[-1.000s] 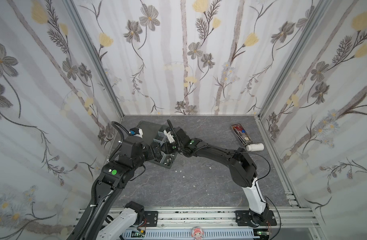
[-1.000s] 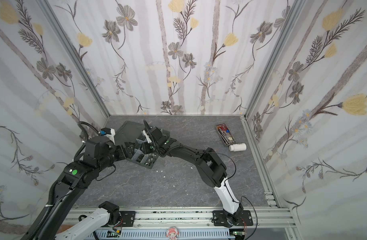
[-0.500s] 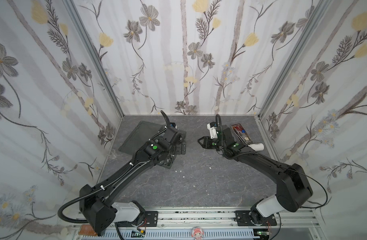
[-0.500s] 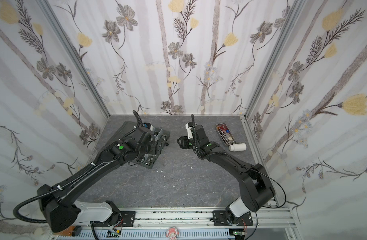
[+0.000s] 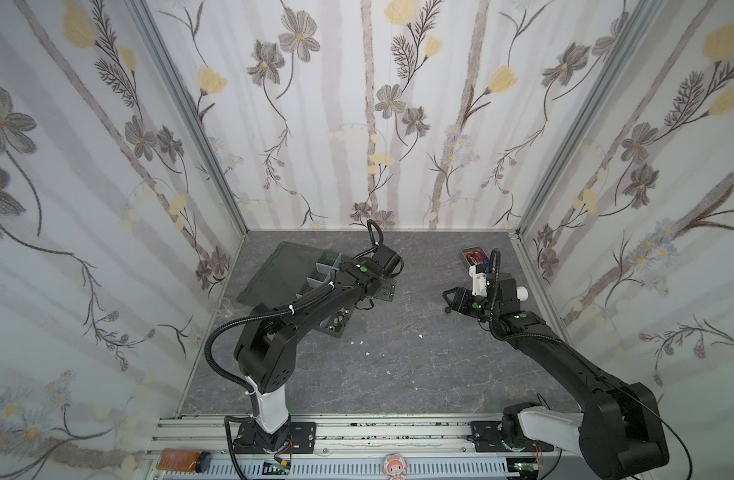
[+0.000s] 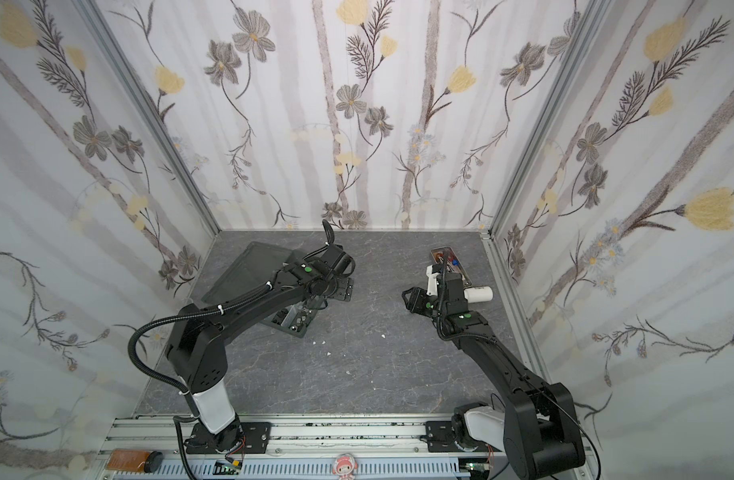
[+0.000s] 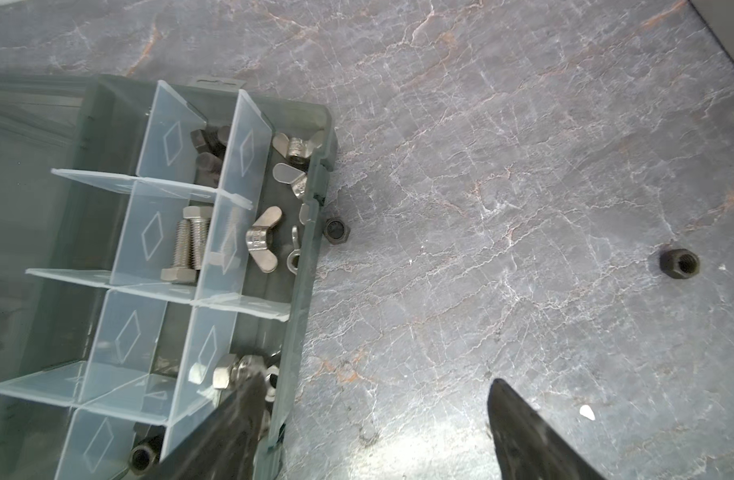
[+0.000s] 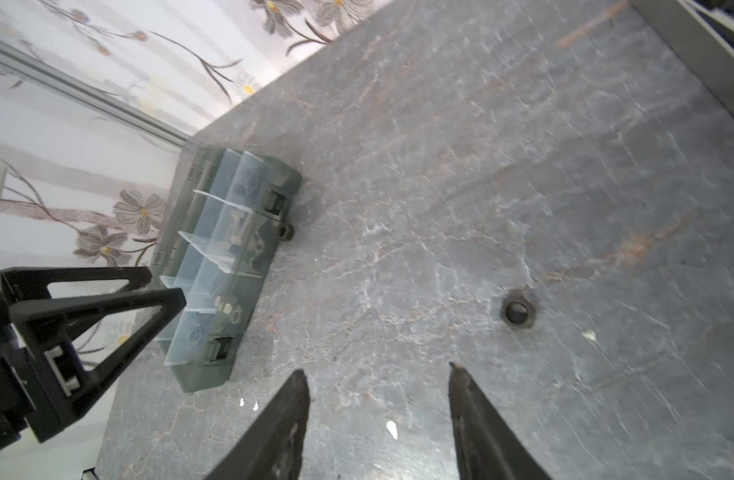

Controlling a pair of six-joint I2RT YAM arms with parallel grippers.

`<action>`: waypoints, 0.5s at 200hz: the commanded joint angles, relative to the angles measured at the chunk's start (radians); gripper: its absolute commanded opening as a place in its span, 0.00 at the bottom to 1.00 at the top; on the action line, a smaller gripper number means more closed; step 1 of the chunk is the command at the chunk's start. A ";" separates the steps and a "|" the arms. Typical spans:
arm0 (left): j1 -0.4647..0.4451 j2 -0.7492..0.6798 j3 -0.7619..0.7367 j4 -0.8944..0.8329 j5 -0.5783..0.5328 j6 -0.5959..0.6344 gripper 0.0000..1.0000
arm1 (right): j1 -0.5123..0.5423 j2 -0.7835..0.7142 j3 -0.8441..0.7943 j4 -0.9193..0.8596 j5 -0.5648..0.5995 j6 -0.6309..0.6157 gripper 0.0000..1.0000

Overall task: Sort the screws and nuts into containers
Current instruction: 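Lower the left gripper toward the black nut lying beside the box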

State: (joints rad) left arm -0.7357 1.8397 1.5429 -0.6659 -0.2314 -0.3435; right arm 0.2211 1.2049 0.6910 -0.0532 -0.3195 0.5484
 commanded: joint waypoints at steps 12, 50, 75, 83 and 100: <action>0.003 0.106 0.071 0.014 -0.002 -0.003 0.74 | -0.032 -0.017 -0.031 0.007 -0.055 -0.014 0.56; 0.024 0.228 0.168 0.005 0.027 0.001 0.61 | -0.050 -0.026 -0.047 0.004 -0.062 -0.028 0.56; 0.035 0.289 0.231 -0.009 0.033 0.001 0.58 | -0.055 -0.030 -0.062 0.004 -0.063 -0.034 0.57; 0.040 0.305 0.248 -0.012 0.033 0.000 0.58 | -0.055 -0.029 -0.065 0.004 -0.065 -0.037 0.57; 0.052 0.338 0.279 -0.020 0.038 -0.007 0.59 | -0.057 -0.024 -0.071 0.004 -0.064 -0.042 0.56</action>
State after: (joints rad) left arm -0.6952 2.1437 1.7844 -0.6666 -0.2012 -0.3428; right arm 0.1661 1.1812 0.6277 -0.0589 -0.3691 0.5217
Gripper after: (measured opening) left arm 0.583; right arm 0.566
